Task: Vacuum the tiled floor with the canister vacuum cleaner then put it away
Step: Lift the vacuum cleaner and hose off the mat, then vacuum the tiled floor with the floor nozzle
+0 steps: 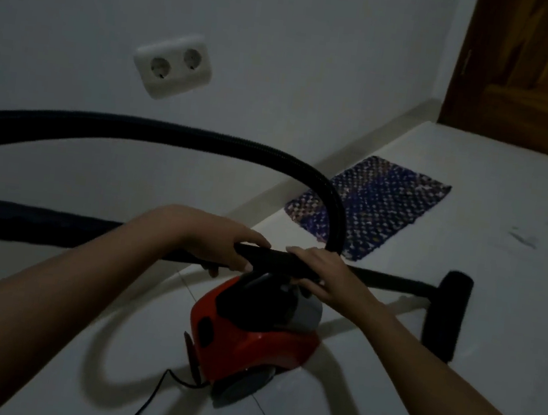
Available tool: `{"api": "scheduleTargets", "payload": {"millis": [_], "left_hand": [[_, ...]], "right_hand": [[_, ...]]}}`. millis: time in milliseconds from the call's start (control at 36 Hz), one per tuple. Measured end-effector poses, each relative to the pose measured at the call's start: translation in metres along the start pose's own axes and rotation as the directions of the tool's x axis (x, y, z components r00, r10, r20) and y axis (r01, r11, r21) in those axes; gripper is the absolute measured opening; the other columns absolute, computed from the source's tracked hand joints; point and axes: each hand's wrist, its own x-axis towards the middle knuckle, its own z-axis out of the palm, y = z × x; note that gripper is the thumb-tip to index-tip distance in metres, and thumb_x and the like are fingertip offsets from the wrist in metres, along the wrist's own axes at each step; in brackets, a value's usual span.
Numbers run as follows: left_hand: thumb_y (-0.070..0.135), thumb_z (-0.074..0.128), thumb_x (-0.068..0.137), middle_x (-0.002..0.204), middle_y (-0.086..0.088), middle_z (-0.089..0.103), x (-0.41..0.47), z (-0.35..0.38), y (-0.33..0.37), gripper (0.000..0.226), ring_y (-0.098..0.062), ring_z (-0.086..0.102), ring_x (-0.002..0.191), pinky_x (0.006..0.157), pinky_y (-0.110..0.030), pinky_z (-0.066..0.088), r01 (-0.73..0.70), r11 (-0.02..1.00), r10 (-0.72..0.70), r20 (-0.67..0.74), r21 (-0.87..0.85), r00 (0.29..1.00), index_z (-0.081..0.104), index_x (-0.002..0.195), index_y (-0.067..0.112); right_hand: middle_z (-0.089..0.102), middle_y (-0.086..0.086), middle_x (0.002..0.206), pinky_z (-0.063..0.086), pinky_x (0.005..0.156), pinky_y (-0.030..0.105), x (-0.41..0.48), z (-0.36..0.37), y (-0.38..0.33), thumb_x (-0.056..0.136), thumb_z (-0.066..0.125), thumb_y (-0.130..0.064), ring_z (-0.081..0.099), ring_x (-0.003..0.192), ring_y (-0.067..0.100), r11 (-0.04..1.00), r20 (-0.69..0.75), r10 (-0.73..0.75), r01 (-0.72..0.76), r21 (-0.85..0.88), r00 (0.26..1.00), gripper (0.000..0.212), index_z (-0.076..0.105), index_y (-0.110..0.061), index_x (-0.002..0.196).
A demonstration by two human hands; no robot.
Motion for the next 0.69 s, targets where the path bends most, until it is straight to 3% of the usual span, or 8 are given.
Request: {"api": "scheduleTargets", "payload": {"millis": [139,278,361,417,472,556,639,694], "left_hand": [[0.034,0.048,0.096,0.115,-0.003,0.061,0.043,0.021,-0.013,0.058,-0.013,0.065,0.079,0.08,-0.027,0.054,-0.034,0.976,0.062,0.127,-0.214,0.99,0.018,0.146,0.041],[0.035,0.047,0.097,0.134,-0.005,0.051,0.074,0.046,-0.016,0.061,-0.018,0.065,0.1,0.082,-0.024,0.052,-0.059,0.929,0.143,0.208,-0.365,0.968,0.011,0.146,0.043],[0.037,0.048,0.096,0.148,0.004,0.035,0.072,0.058,-0.006,0.063,-0.01,0.049,0.12,0.093,-0.017,0.039,-0.077,0.901,0.17,0.184,-0.426,0.968,0.012,0.148,0.038],[0.031,0.051,0.095,0.137,0.006,0.043,0.065,0.064,0.007,0.051,-0.006,0.051,0.11,0.083,-0.007,0.04,-0.094,0.817,0.207,0.138,-0.568,0.969,0.028,0.14,0.041],[0.029,0.054,0.094,0.119,-0.001,0.055,0.058,0.068,0.025,0.04,-0.016,0.057,0.101,0.074,-0.008,0.044,-0.109,0.729,0.23,0.091,-0.676,0.969,0.037,0.123,0.049],[0.02,0.051,0.096,0.113,-0.007,0.054,0.045,0.071,0.058,0.047,-0.017,0.061,0.09,0.067,-0.018,0.049,-0.086,0.663,0.223,0.086,-0.743,0.971,0.031,0.135,0.038],[0.016,0.048,0.097,0.097,-0.005,0.058,0.026,0.067,0.091,0.051,0.0,0.057,0.063,0.059,-0.016,0.05,-0.105,0.567,0.257,0.054,-0.817,0.965,0.029,0.138,0.04],[0.015,0.048,0.097,0.103,-0.01,0.06,0.013,0.061,0.111,0.05,-0.006,0.058,0.067,0.061,-0.019,0.051,-0.093,0.501,0.252,0.042,-0.86,0.967,0.03,0.122,0.054]], "right_hand": [[0.062,0.006,0.109,0.04,0.078,0.035,-0.013,0.019,0.033,0.097,0.025,-0.055,0.055,0.094,0.023,0.992,0.008,-0.004,0.005,-0.126,1.0,0.057,0.024,-0.023,0.145],[0.056,0.014,0.13,0.032,0.1,0.04,-0.035,0.044,0.036,0.099,0.025,-0.052,0.043,0.12,0.022,0.981,-0.065,0.178,-0.182,-0.068,0.982,0.061,0.027,-0.01,0.144],[0.026,0.013,0.155,0.009,0.118,0.043,-0.055,0.045,0.021,0.1,0.024,-0.049,0.02,0.143,0.023,0.947,-0.023,0.322,-0.321,0.025,0.947,0.065,0.014,-0.008,0.149],[-0.003,0.006,0.16,-0.004,0.121,0.033,-0.066,0.036,0.005,0.099,0.02,-0.052,-0.001,0.148,0.019,0.889,0.007,0.44,-0.437,0.136,0.898,0.07,-0.002,-0.012,0.152],[-0.02,-0.003,0.155,-0.011,0.118,0.022,-0.07,0.024,-0.015,0.094,0.012,-0.064,-0.016,0.146,0.009,0.759,0.044,0.601,-0.587,0.282,0.798,0.075,-0.01,-0.017,0.148],[-0.02,-0.001,0.155,-0.01,0.117,0.018,-0.06,0.0,-0.045,0.095,0.019,-0.059,-0.015,0.143,0.006,0.437,0.039,0.844,-0.727,0.53,0.535,0.077,-0.006,-0.009,0.148],[-0.018,0.002,0.158,-0.005,0.12,0.027,-0.047,-0.032,-0.066,0.103,0.032,-0.027,-0.011,0.146,0.009,0.052,0.165,0.958,-0.707,0.705,0.235,0.065,-0.009,-0.01,0.15],[-0.009,0.001,0.161,0.008,0.122,0.034,-0.05,-0.05,-0.071,0.103,0.035,-0.027,0.004,0.148,0.015,-0.139,0.253,0.963,-0.625,0.768,0.097,0.066,-0.01,-0.019,0.151]]}}
